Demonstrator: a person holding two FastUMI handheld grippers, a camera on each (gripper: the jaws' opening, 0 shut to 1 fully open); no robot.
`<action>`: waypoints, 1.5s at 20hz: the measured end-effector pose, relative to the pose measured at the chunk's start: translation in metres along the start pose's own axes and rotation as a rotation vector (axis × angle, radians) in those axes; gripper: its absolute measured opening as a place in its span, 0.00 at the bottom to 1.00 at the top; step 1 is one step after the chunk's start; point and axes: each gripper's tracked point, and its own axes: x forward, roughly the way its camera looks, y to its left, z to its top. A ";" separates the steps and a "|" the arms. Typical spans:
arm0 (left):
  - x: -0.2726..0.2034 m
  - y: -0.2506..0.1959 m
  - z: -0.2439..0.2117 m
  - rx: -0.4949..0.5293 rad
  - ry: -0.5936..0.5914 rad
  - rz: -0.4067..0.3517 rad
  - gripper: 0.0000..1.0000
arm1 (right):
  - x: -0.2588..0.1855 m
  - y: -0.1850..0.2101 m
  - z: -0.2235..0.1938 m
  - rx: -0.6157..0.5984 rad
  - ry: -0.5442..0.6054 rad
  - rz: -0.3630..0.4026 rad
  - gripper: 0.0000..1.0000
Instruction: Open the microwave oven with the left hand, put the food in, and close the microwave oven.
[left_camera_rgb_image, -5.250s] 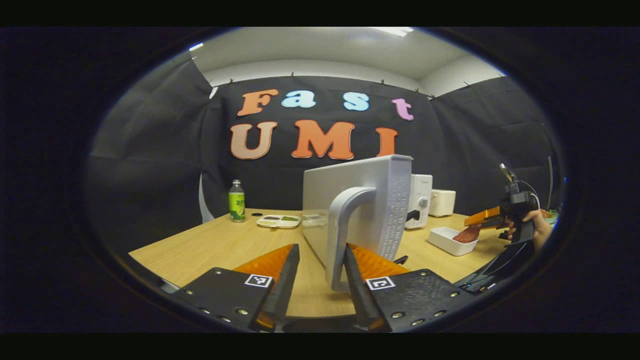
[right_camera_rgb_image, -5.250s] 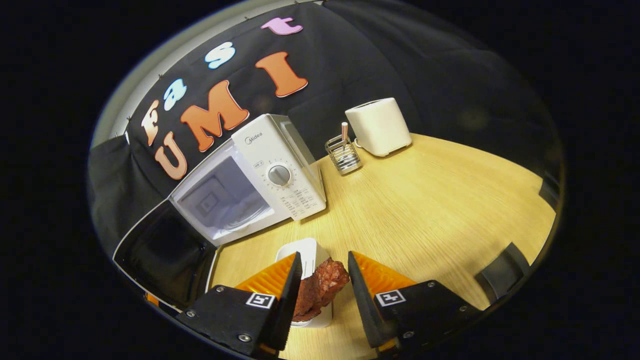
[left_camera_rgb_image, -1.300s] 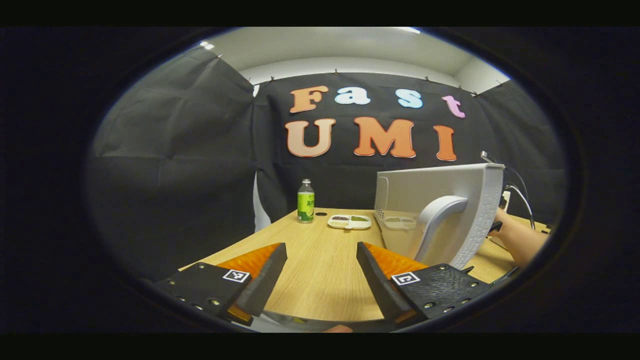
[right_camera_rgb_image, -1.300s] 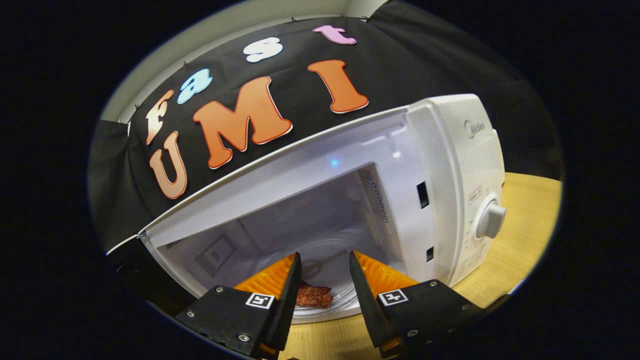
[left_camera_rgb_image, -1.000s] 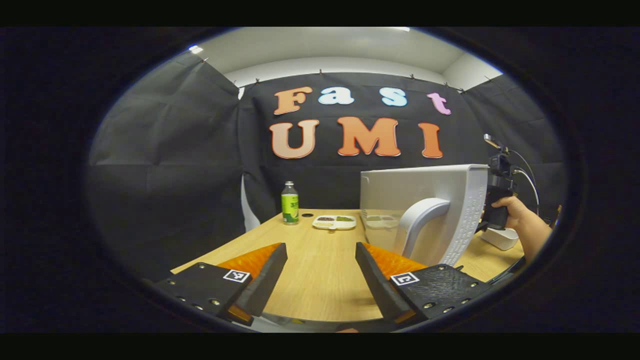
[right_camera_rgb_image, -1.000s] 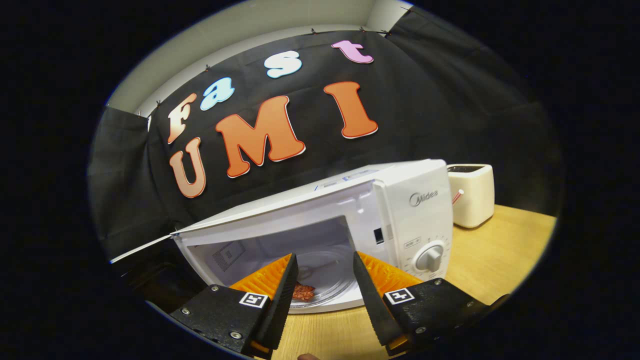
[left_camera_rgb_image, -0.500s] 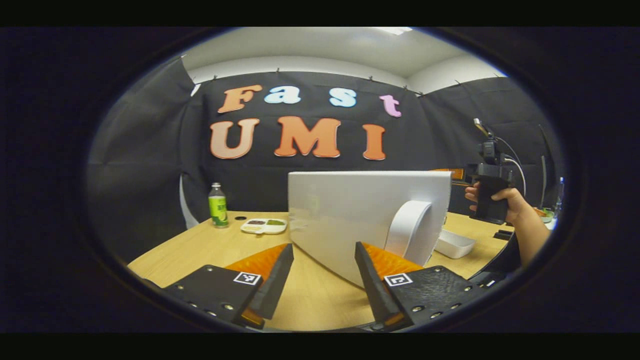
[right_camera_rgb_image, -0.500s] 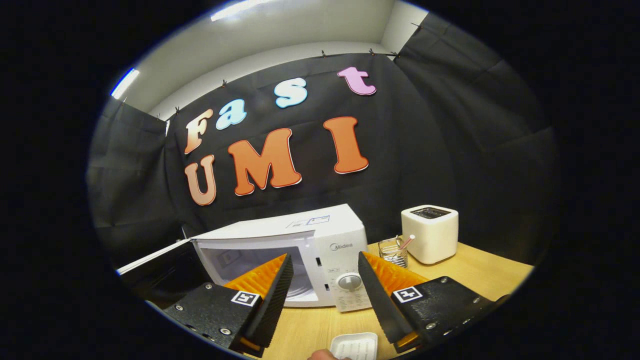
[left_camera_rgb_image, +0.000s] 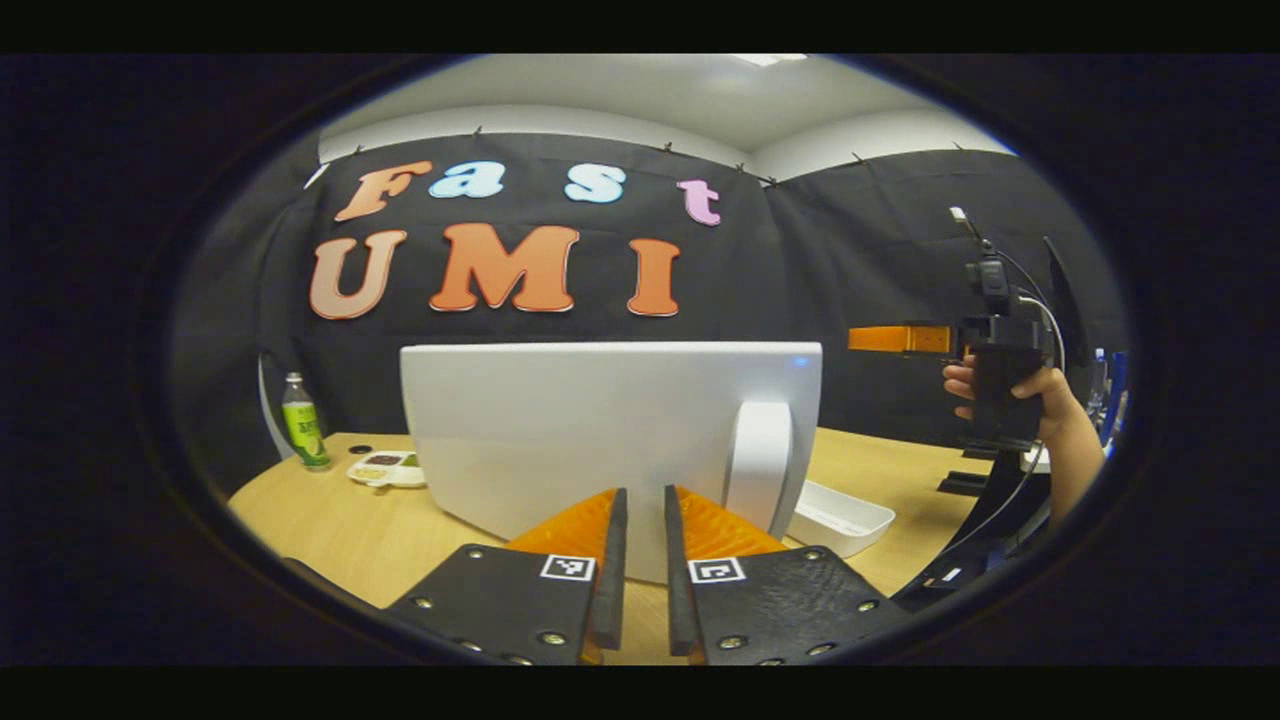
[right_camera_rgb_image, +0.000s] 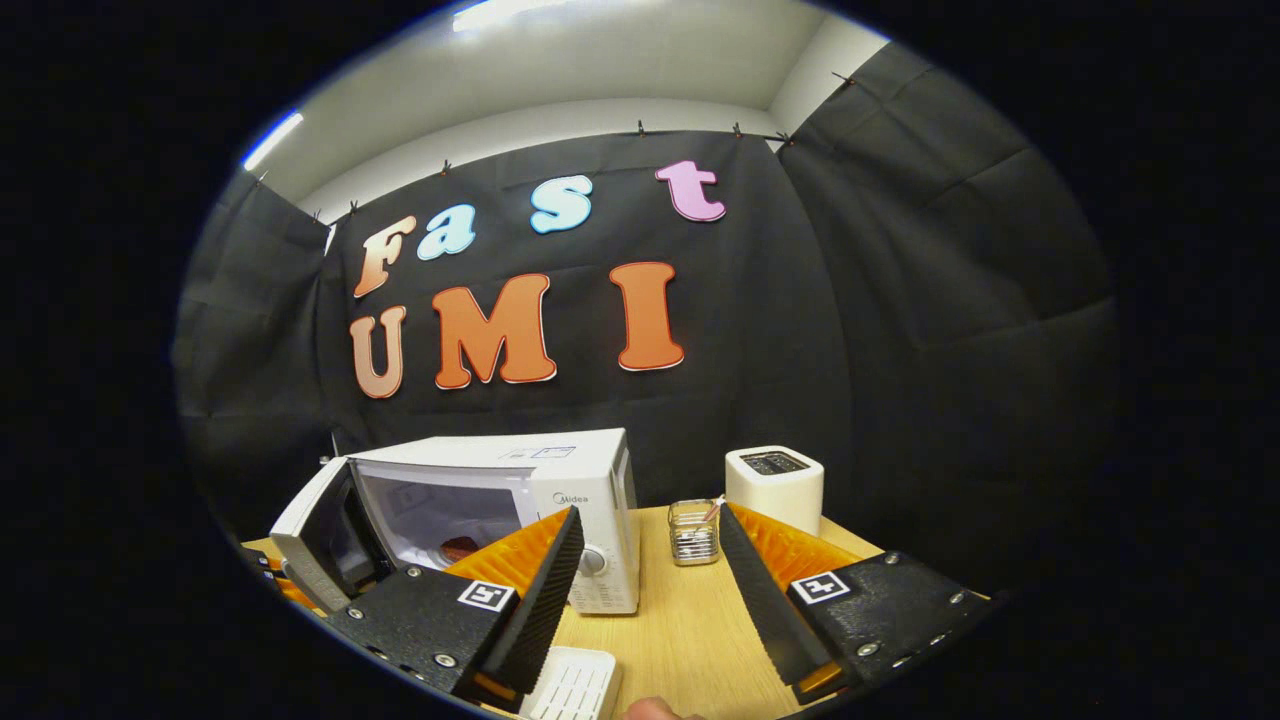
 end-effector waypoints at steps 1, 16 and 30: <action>0.013 -0.004 -0.001 -0.017 0.005 -0.003 0.12 | -0.004 -0.005 0.002 -0.007 0.000 -0.003 0.86; 0.172 -0.023 -0.006 -0.018 0.053 0.083 0.10 | -0.035 -0.063 0.007 -0.101 -0.014 -0.076 0.89; 0.217 -0.023 -0.008 0.021 0.068 0.157 0.10 | -0.037 -0.095 0.005 -0.056 -0.006 -0.120 0.89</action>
